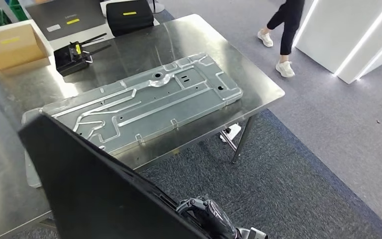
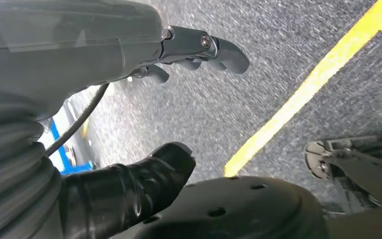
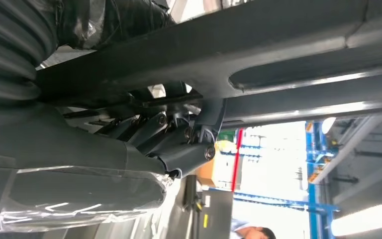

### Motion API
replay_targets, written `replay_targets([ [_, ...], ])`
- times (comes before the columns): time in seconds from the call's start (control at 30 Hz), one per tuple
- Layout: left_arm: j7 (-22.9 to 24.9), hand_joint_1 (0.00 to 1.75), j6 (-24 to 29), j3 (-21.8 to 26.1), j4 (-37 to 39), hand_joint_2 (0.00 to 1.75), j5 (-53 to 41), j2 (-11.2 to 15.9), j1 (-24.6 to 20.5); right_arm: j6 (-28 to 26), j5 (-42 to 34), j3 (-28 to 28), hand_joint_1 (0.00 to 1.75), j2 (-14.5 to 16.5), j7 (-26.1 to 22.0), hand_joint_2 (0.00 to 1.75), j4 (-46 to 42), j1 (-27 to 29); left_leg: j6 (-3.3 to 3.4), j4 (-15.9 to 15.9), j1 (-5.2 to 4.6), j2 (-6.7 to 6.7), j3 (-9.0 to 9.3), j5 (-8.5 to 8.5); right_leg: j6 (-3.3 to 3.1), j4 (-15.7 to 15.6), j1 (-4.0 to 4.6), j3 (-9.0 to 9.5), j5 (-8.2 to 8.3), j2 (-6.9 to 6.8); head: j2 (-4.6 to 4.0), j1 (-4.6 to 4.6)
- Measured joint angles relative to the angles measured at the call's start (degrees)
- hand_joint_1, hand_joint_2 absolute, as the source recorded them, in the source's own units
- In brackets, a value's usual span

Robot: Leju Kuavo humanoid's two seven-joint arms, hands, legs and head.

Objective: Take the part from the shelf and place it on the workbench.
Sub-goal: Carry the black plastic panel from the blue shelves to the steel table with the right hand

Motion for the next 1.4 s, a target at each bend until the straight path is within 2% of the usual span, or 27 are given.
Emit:
replay_targets([
  [0.07,0.0,0.00,-0.2,0.0,0.0,1.75,-0.4,0.0,-0.1,-0.5,0.2,0.0,1.75,0.0,0.1,1.75,0.1,0.3,0.15,0.1,-0.03,-1.43,0.01,-0.08,0.05,6.1,-0.01,-3.66,-1.68,0.64,0.00,0.02],
  [0.1,0.1,0.00,-0.2,0.0,0.0,1.75,-0.6,0.0,-0.1,-0.8,0.3,0.0,1.75,0.0,0.1,1.75,0.1,0.4,0.14,0.2,-0.02,-2.27,0.07,-0.16,0.04,6.7,-0.03,-4.37,-0.87,0.73,0.00,0.01],
  [0.17,0.1,0.00,-0.3,-0.1,0.0,1.75,-1.1,0.1,-0.1,-1.3,0.5,0.0,1.75,0.0,0.1,1.75,0.0,0.5,-0.08,0.6,0.06,-3.89,0.25,-0.44,-0.07,1.0,-0.15,-2.38,3.61,1.36,0.00,0.01],
  [0.23,0.2,0.00,-0.3,-0.5,0.0,1.75,-2.0,0.2,-0.2,-1.7,0.5,0.0,1.75,0.0,0.1,1.75,-0.4,0.9,-0.54,1.3,-0.04,-5.36,0.09,-0.90,-0.21,-6.0,-0.31,0.52,6.75,3.35,0.00,0.01],
  [0.3,0.3,0.00,-0.4,-1.0,0.0,1.75,-2.6,0.2,-0.3,-2.0,0.5,0.0,1.75,0.0,0.2,1.75,-0.8,1.2,-1.16,1.7,-0.03,-6.49,-0.41,-1.16,-0.38,-8.4,-0.30,1.42,6.96,4.33,0.00,-0.01],
  [0.33,0.3,0.00,-0.4,-1.3,0.0,1.75,-2.9,0.3,-0.3,-2.1,0.5,0.0,1.75,0.0,0.2,1.75,-0.9,1.3,-1.50,1.7,0.10,-6.99,-0.60,-1.20,-0.61,-8.5,-0.28,1.51,6.97,3.85,0.00,-0.02],
  [0.37,0.3,0.00,-0.4,-1.5,0.0,1.75,-3.2,0.3,-0.2,-2.4,0.5,0.0,1.75,0.0,0.3,1.75,-1.1,1.4,-1.81,1.9,0.19,-6.85,-0.69,-1.35,-0.95,-8.8,-0.25,1.73,7.02,3.23,0.00,0.00],
  [0.43,0.4,0.00,-0.4,-2.0,0.0,1.75,-4.1,0.4,-0.2,-2.9,0.6,0.0,1.75,0.2,0.3,1.75,-1.6,1.5,-2.42,4.1,0.16,-4.50,-1.65,-2.85,-1.69,-9.3,-0.34,2.28,7.14,1.94,0.00,-0.13],
  [0.5,0.6,0.00,-0.4,-2.7,0.0,1.75,-4.9,0.4,-0.4,-3.7,0.7,0.0,1.75,0.3,0.4,1.75,-2.2,2.0,-2.97,10.4,0.24,-1.41,-4.80,-6.16,-2.13,-9.6,-0.27,2.54,7.04,0.42,0.00,-0.27],
  [0.53,0.7,0.00,-0.3,-3.1,0.0,1.75,-5.3,0.4,-0.5,-4.2,0.7,0.0,1.75,0.3,0.4,1.75,-2.5,2.4,-3.21,13.9,0.38,-0.75,-6.70,-7.60,-2.25,-9.6,-0.19,2.56,6.92,-0.41,0.00,-0.30],
  [0.57,0.8,0.00,-0.3,-3.5,0.0,1.75,-5.7,0.5,-0.6,-4.8,0.8,0.0,1.75,0.3,0.5,1.75,-2.8,2.7,-3.39,16.4,0.51,-0.39,-8.10,-8.23,-2.26,-9.5,-0.13,2.62,6.80,-1.23,0.00,-0.30],
  [0.6,0.9,0.00,-0.3,-3.8,0.0,1.75,-6.0,0.5,-0.6,-5.3,0.9,0.0,1.75,0.2,0.5,1.75,-3.0,3.1,-3.50,16.9,0.60,-0.18,-8.51,-7.77,-2.22,-9.5,-0.10,2.70,6.65,-1.94,0.00,-0.30],
  [0.63,1.0,0.00,-0.3,-4.2,0.0,1.75,-6.4,0.5,-0.6,-5.9,0.9,0.0,1.75,0.1,0.5,1.75,-3.4,3.6,-3.53,15.3,0.66,0.10,-7.80,-6.30,-2.12,-9.5,-0.11,2.87,6.47,-2.63,0.00,-0.31],
  [0.73,1.1,0.00,-0.3,-5.0,0.0,1.75,-6.9,0.5,-0.6,-6.9,0.9,0.0,1.75,-0.3,0.4,1.75,-4.4,4.6,-2.97,4.5,0.49,2.89,-2.46,-1.22,-1.47,-9.5,0.03,3.65,5.84,-4.28,0.00,-0.28],
  [0.8,1.2,0.00,-0.3,-5.5,0.0,1.75,-7.1,0.5,-0.6,-7.0,0.9,0.0,1.75,-0.4,0.4,1.75,-4.9,4.9,-2.19,1.9,0.10,3.79,-1.26,-0.81,-0.84,-9.5,0.25,3.97,5.59,-5.03,0.00,-0.26],
  [0.87,1.2,0.00,-0.3,-5.9,0.0,1.75,-7.2,0.5,-0.6,-7.2,0.9,0.0,1.75,-0.6,0.4,1.75,-5.3,5.1,-1.37,1.8,0.00,2.77,-1.30,-0.75,-0.11,-9.7,0.25,4.29,5.41,-5.61,0.00,-0.27],
  [0.9,1.2,0.00,-0.3,-5.9,0.0,1.75,-7.2,0.4,-0.7,-7.3,0.9,0.0,1.75,-0.7,0.4,1.75,-5.4,5.2,-0.99,1.5,0.09,2.20,-1.15,-0.66,0.27,-9.4,0.14,4.34,5.05,-4.98,0.00,-0.23],
  [0.97,1.1,0.00,-0.3,-6.0,0.0,1.75,-7.3,0.4,-0.8,-7.6,0.9,0.0,1.75,-0.8,0.3,1.75,-5.8,5.3,-0.20,1.0,0.36,1.09,-0.74,-0.34,0.84,-6.1,-0.13,3.05,2.86,-2.24,0.00,-0.19],
  [1.03,1.1,0.00,-0.3,-6.1,0.0,1.75,-7.4,0.3,-1.0,-7.7,0.8,0.0,1.75,-1.1,0.3,1.75,-5.9,5.5,0.24,0.9,0.21,-0.12,-0.74,-0.29,0.98,1.1,-0.17,-0.63,-0.54,0.14,0.00,-0.19],
  [1.07,1.1,0.00,-0.3,-6.1,0.0,1.75,-7.4,0.3,-1.0,-7.7,0.8,0.0,1.75,-1.2,0.3,1.75,-5.9,5.7,0.31,1.0,0.11,-0.85,-0.74,-0.31,0.99,4.5,-0.11,-2.52,-1.61,0.52,0.00,-0.19],
  [1.1,1.1,0.00,-0.3,-6.2,0.0,1.75,-7.4,0.3,-1.0,-7.7,0.8,0.0,1.75,-1.4,0.3,1.75,-5.9,5.8,0.37,1.0,-0.02,-1.66,-0.68,-0.34,0.91,6.2,-0.06,-3.65,-1.51,0.65,0.00,-0.19],
  [1.13,1.1,0.00,-0.3,-6.2,0.0,1.75,-7.4,0.3,-1.0,-7.7,0.8,0.0,1.75,-1.5,0.4,1.75,-5.9,5.9,0.39,1.0,-0.12,-2.47,-0.60,-0.37,0.75,5.8,-0.02,-3.83,-0.34,0.74,0.00,-0.19],
  [1.17,1.1,0.00,-0.3,-6.2,0.0,1.75,-7.4,0.3,-1.0,-7.7,0.8,0.0,1.75,-1.6,0.4,1.75,-5.9,5.9,0.39,1.1,-0.22,-3.30,-0.47,-0.39,0.48,3.1,0.03,-2.91,1.77,1.02,0.00,-0.19],
  [1.2,1.1,0.00,-0.3,-6.3,0.0,1.75,-7.4,0.2,-1.0,-7.7,0.8,0.0,1.75,-1.6,0.4,1.75,-5.9,6.0,0.39,1.1,-0.27,-4.00,-0.35,-0.43,0.09,-0.8,0.11,-1.37,4.23,1.73,0.00,-0.18],
  [1.27,1.1,0.00,-0.3,-6.3,0.0,1.75,-7.4,0.1,-1.0,-8.0,0.7,0.0,1.75,-1.7,0.4,1.75,-6.0,6.0,0.20,1.2,-0.42,-5.11,-0.35,-0.54,-0.60,-7.6,0.26,1.27,7.10,3.53,0.00,-0.17],
  [1.33,1.1,0.00,-0.3,-6.5,0.0,1.75,-7.5,-0.1,-1.0,-8.6,0.1,-0.1,1.75,-1.8,0.5,1.75,-6.1,6.1,-0.30,1.3,-0.32,-5.79,-0.59,-0.61,-0.86,-9.6,0.47,1.95,7.32,4.21,0.00,-0.16],
  [1.4,1.2,0.00,-0.2,-6.8,0.0,1.75,-7.7,-0.2,-1.0,-9.3,-0.8,-0.2,1.75,-1.8,0.9,1.75,-6.2,6.2,-0.92,1.3,-0.23,-5.85,-0.68,-0.81,-1.11,-10.2,0.29,2.39,7.55,3.68,0.00,-0.16],
])
